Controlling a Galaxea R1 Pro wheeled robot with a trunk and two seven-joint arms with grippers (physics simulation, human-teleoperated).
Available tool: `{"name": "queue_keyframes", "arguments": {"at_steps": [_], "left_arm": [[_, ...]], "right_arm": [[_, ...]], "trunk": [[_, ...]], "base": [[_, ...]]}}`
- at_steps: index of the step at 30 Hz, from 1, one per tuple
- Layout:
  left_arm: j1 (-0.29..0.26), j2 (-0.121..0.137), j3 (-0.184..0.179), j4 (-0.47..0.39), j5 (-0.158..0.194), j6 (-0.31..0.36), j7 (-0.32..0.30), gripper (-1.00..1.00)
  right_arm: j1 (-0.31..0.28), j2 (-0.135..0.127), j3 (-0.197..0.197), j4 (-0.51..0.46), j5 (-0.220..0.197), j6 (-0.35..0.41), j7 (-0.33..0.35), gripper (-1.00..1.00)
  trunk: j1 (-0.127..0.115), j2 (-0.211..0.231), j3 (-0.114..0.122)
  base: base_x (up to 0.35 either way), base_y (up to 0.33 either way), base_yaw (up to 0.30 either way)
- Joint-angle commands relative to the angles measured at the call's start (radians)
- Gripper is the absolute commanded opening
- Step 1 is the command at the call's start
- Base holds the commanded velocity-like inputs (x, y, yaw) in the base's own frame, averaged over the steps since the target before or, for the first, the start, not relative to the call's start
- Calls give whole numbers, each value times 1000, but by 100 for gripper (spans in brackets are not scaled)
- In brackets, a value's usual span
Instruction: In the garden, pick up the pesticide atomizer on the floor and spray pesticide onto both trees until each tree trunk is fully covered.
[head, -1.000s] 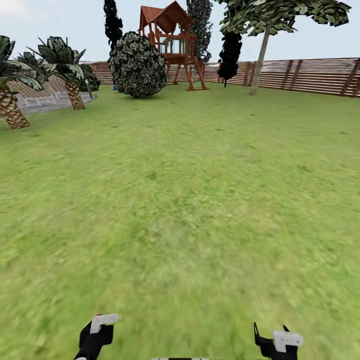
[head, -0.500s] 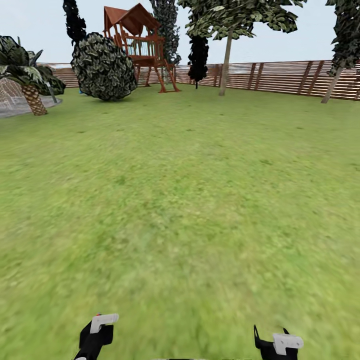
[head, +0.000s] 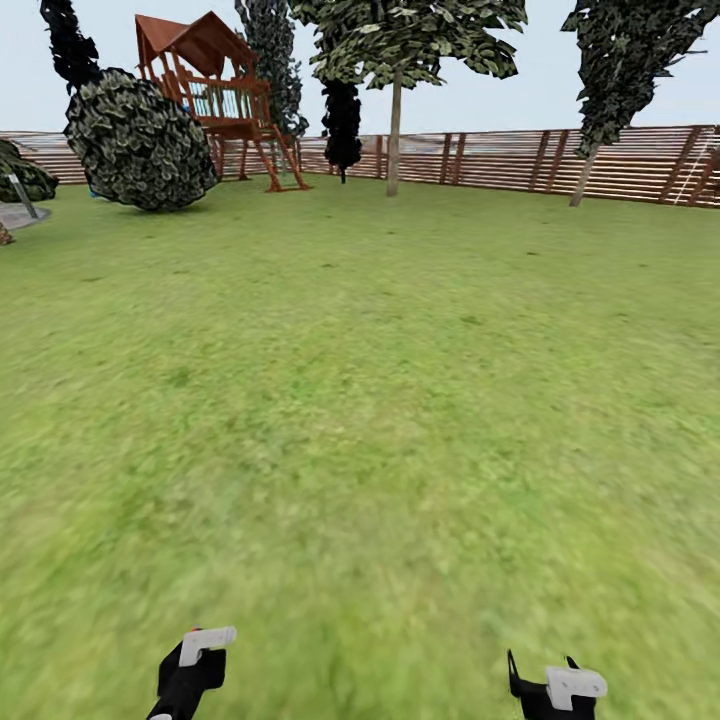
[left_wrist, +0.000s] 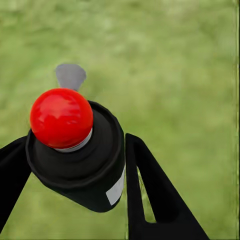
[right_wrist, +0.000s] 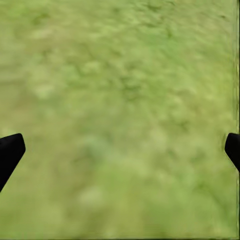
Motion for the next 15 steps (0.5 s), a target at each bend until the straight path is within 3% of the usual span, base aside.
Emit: {"name": "queue_keyframes", "arguments": {"at_steps": [1, 6, 15], "left_arm": [[0, 0, 1, 0, 0, 0, 0, -100], [-1, 0, 1, -1, 0, 0, 1, -100], [0, 0, 1, -1, -1, 0, 1, -100]], "right_arm": [[0, 0, 0, 0, 0, 0, 0, 100], [0, 0, 0, 0, 0, 0, 0, 100], [0, 1, 0, 0, 0, 0, 0, 100]], "trunk": [[0, 0, 1], [0, 0, 6], [0, 0, 17]], "base": [[25, -42, -266], [37, -8, -264], [312, 0, -221]]}}
